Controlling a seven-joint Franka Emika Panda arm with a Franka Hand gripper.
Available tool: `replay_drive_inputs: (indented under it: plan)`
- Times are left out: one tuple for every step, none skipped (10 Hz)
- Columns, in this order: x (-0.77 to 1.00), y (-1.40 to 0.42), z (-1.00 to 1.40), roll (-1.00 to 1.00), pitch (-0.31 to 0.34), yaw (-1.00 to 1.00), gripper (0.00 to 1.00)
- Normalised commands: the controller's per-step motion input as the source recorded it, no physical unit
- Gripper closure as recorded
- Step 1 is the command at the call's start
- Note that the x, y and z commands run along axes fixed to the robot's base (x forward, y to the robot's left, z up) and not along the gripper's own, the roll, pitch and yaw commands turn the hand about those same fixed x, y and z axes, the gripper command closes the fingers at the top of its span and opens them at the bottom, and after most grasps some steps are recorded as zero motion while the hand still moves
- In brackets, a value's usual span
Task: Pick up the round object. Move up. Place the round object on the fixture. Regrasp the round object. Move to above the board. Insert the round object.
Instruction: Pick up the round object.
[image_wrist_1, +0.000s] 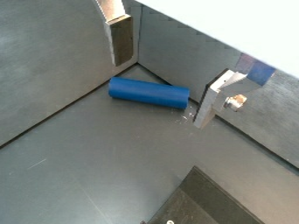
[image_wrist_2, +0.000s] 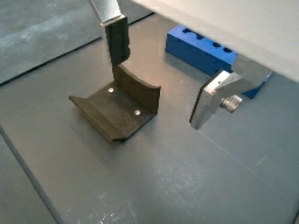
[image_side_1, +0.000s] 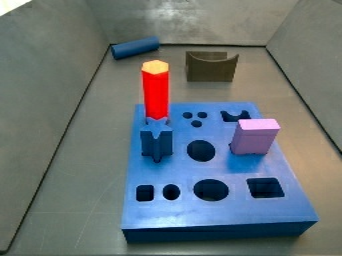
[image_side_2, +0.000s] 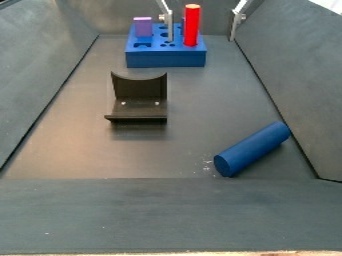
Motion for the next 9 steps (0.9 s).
replay_drive_inputs:
  plan:
    - [-0.07, 0.00, 0.00, 0.00, 0.001, -0.02, 0.00]
    - [-0.49, 0.00, -0.16, 0.04, 0.000, -0.28, 0.00]
    - [-0.54, 0.19, -0.48, -0.02, 0.024, -0.69, 0.00]
    - [-0.37, 0.18, -0.58, -0.04, 0.059, -0.79, 0.00]
    - [-0.39, 0.23, -0.67, -0.08, 0.066, -0.77, 0.00]
    - [-0.46, 0.31, -0.75, -0.12, 0.073, -0.69, 0.00]
    - [-0.61, 0.43, -0.87, -0.17, 0.066, -0.54, 0.00]
    - [-0.77, 0.53, -0.91, -0.15, 0.024, -0.41, 0.00]
    - [-0.90, 0.59, -0.93, -0.12, 0.000, -0.29, 0.00]
